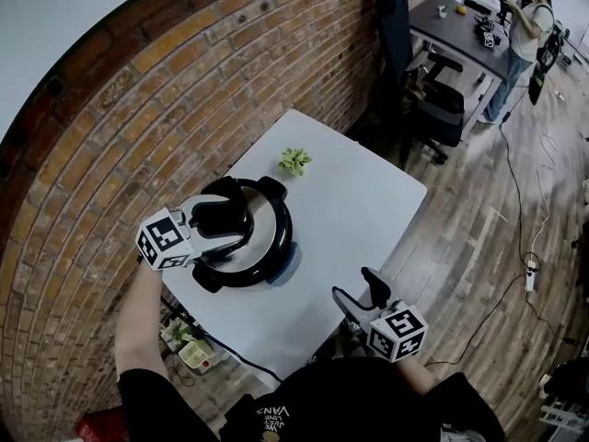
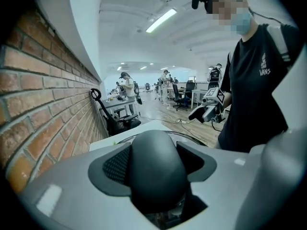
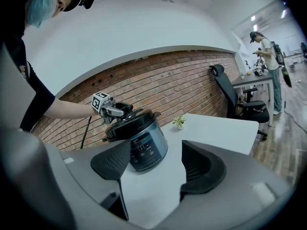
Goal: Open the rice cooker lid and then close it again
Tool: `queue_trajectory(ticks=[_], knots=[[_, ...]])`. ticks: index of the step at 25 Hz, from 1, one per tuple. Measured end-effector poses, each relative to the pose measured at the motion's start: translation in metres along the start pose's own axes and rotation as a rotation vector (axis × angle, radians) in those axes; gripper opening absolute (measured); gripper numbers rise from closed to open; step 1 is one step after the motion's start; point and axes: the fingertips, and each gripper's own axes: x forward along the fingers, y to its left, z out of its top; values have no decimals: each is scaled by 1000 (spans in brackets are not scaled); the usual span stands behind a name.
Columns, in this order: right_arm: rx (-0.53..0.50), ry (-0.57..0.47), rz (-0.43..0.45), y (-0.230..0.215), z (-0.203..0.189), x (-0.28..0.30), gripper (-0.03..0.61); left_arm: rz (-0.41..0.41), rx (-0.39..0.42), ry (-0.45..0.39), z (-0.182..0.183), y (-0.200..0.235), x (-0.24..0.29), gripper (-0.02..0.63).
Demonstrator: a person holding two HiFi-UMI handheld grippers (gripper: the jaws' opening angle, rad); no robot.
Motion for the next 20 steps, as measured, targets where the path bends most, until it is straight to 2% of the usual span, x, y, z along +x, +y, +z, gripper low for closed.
queue_trajectory(ticks=[11, 20], knots=[[0, -6, 14, 3, 5, 4, 324, 92, -82, 4, 6, 9, -5, 288], [1, -16, 38, 3, 10, 9, 324, 194, -96, -65, 26, 12, -32, 285]])
